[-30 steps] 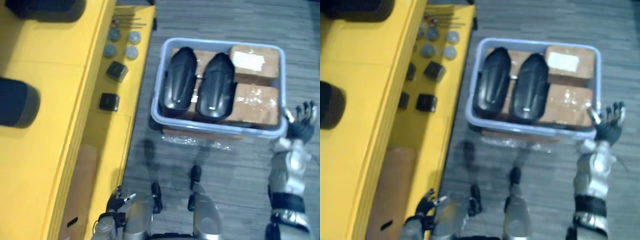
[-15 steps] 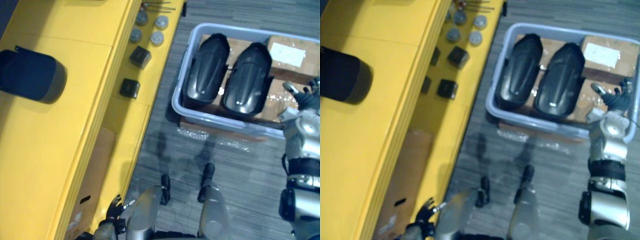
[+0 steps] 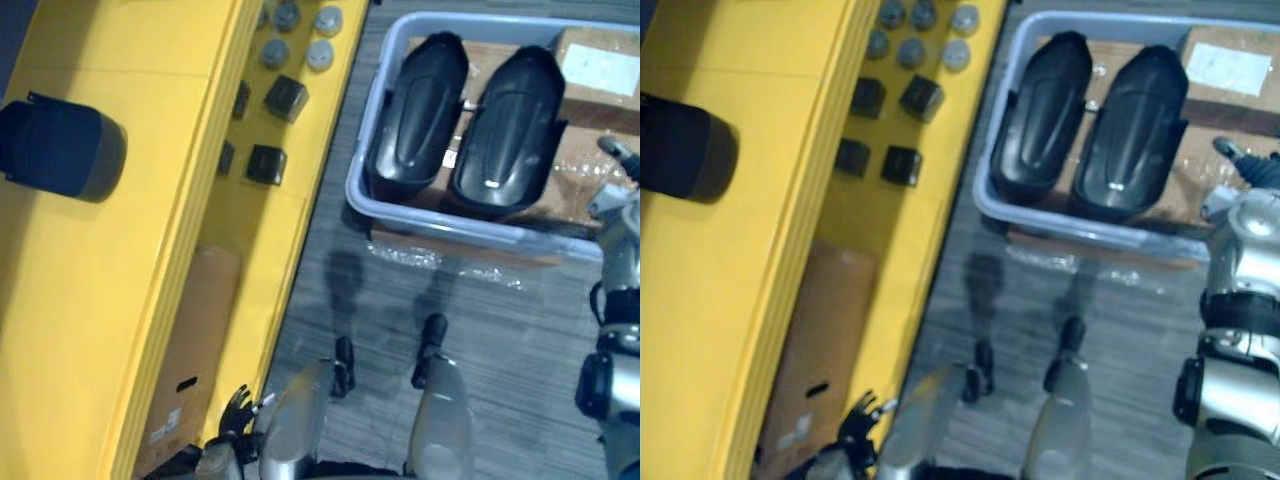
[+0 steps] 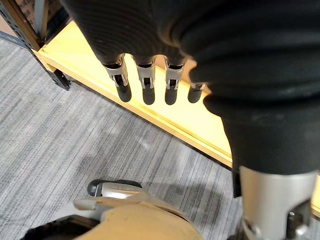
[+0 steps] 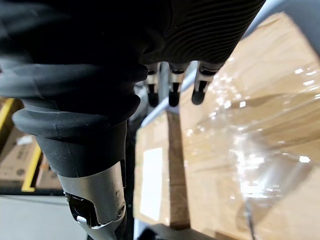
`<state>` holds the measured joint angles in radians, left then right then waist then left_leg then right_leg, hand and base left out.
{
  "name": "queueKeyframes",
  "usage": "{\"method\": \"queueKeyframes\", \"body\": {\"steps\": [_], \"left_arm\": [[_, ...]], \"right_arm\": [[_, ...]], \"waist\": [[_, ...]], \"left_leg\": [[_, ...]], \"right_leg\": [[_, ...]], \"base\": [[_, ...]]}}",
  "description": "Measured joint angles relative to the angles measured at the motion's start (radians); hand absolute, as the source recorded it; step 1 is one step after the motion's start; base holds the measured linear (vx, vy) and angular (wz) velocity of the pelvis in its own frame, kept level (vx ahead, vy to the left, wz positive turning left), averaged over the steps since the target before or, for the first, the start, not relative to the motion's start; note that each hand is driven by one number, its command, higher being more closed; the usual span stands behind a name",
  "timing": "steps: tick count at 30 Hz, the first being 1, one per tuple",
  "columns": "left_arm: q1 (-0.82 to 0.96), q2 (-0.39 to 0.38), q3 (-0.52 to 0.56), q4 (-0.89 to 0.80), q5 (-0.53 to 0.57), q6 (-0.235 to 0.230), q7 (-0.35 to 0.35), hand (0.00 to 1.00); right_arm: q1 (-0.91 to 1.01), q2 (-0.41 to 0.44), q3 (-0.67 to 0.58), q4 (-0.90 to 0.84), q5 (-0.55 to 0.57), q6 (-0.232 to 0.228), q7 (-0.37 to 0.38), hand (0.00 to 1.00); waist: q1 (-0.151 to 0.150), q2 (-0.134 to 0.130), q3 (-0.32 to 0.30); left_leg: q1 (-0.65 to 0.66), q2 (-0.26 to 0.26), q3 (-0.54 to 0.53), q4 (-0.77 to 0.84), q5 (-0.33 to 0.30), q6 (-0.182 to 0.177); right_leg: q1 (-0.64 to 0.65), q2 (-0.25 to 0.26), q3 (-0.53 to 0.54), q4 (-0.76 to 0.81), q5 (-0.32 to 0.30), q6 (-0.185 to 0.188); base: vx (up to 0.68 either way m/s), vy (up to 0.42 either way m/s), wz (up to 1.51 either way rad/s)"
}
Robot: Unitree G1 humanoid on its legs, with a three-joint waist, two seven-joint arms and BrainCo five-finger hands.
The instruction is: Walk over and take plastic housings, then place them on the shelf
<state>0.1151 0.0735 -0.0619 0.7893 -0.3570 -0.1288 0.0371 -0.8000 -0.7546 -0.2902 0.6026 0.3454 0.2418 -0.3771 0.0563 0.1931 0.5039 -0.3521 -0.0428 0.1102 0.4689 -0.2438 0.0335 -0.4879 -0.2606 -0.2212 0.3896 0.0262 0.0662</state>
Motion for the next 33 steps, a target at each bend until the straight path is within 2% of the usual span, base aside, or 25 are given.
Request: {"method": "queueKeyframes", "body": {"steps": [5, 12, 20, 25, 27, 33], "left_arm": [[0.000, -0.004, -0.002, -0.004, -0.030, 0.002, -0.003, 0.00], [0.001, -0.002, -0.007, -0.016, -0.038, 0.019, -0.008, 0.00], [0.003, -0.001, -0.010, -0.022, -0.070, 0.026, -0.014, 0.00], [0.003, 0.004, -0.022, -0.024, -0.078, 0.026, -0.018, 0.00], [0.002, 0.004, -0.024, -0.027, -0.079, 0.026, -0.018, 0.00], [0.002, 0.005, -0.032, -0.023, -0.109, 0.026, -0.018, 0.00]], "right_arm": [[-0.019, -0.024, 0.037, -0.008, -0.026, 0.000, 0.008, 0.00], [-0.075, -0.043, 0.068, -0.013, -0.050, 0.000, 0.029, 0.00], [-0.101, -0.051, 0.121, -0.029, -0.088, 0.018, 0.071, 0.00], [-0.137, -0.052, 0.168, -0.022, -0.125, 0.092, 0.099, 0.00], [-0.149, -0.052, 0.192, 0.010, -0.128, 0.144, 0.108, 0.00], [-0.162, -0.052, 0.216, 0.047, -0.146, 0.223, 0.096, 0.00]], "waist": [[0.003, 0.010, -0.001], [0.013, 0.012, -0.002], [0.021, 0.012, -0.003], [0.035, 0.013, -0.003], [0.040, 0.014, -0.003], [0.044, 0.019, -0.007]], "left_leg": [[-0.024, -0.003, -0.007, 0.025, -0.005, -0.008], [-0.056, 0.003, -0.016, 0.059, -0.015, -0.020], [-0.087, 0.006, -0.018, 0.082, -0.017, -0.023], [-0.117, 0.009, -0.019, 0.100, -0.020, -0.026], [-0.122, 0.010, -0.021, 0.108, -0.020, -0.026], [-0.141, 0.013, -0.029, 0.125, -0.021, -0.026]], "right_leg": [[-0.039, -0.019, -0.005, 0.066, -0.049, -0.002], [-0.081, -0.029, -0.013, 0.129, -0.084, -0.012], [-0.110, -0.037, -0.021, 0.161, -0.096, -0.020], [-0.140, -0.039, -0.021, 0.182, -0.100, -0.025], [-0.141, -0.039, -0.024, 0.187, -0.101, -0.027], [-0.144, -0.040, -0.033, 0.186, -0.101, -0.026]], "base": [[0.00, -0.025, 0.07], [0.00, -0.031, 0.05], [0.00, -0.003, 0.03], [0.00, -0.001, 0.01], [-0.01, -0.004, 0.03], [-0.01, 0.009, 0.04]]}}
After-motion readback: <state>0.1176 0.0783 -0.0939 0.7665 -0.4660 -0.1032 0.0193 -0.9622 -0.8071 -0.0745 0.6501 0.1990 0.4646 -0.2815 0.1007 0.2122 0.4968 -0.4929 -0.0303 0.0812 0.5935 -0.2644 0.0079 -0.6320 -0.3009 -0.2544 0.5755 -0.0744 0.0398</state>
